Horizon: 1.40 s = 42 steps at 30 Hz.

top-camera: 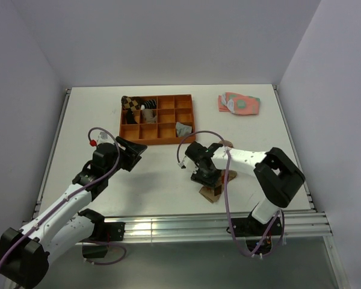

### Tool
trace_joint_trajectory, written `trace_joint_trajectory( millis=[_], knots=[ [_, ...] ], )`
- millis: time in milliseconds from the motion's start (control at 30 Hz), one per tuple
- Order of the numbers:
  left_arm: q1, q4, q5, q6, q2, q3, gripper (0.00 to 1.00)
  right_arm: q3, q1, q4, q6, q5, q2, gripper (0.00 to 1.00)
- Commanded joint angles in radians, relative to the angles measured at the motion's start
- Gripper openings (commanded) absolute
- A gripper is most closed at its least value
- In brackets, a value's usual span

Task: Roll the socks
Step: Roll the sock at the center of the board.

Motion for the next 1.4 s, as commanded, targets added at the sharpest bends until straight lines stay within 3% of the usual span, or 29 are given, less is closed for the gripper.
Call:
trace_joint_trajectory(
  millis=[0, 433, 733, 1033, 1367],
  knots=[
    [0.01, 0.037, 0.021, 0.024, 0.0, -0.001, 0.68, 0.055, -0.008, -0.005, -0.031, -0.074, 0.069, 0.56],
    [0.036, -0.071, -0.031, 0.071, -0.019, 0.041, 0.69, 0.297, 0.107, 0.036, -0.069, -0.111, 0.263, 0.56],
    [0.043, -0.123, -0.036, 0.146, 0.017, 0.096, 0.74, 0.385, 0.098, 0.117, -0.149, -0.091, 0.328, 0.56],
    [0.043, -0.144, -0.005, 0.189, 0.05, 0.131, 0.75, 0.411, 0.067, 0.042, -0.048, -0.134, 0.123, 0.57],
    [0.043, -0.274, 0.009, 0.291, 0.04, 0.306, 0.79, 0.321, 0.193, 0.047, 0.101, -0.117, 0.032, 0.55]
  ],
)
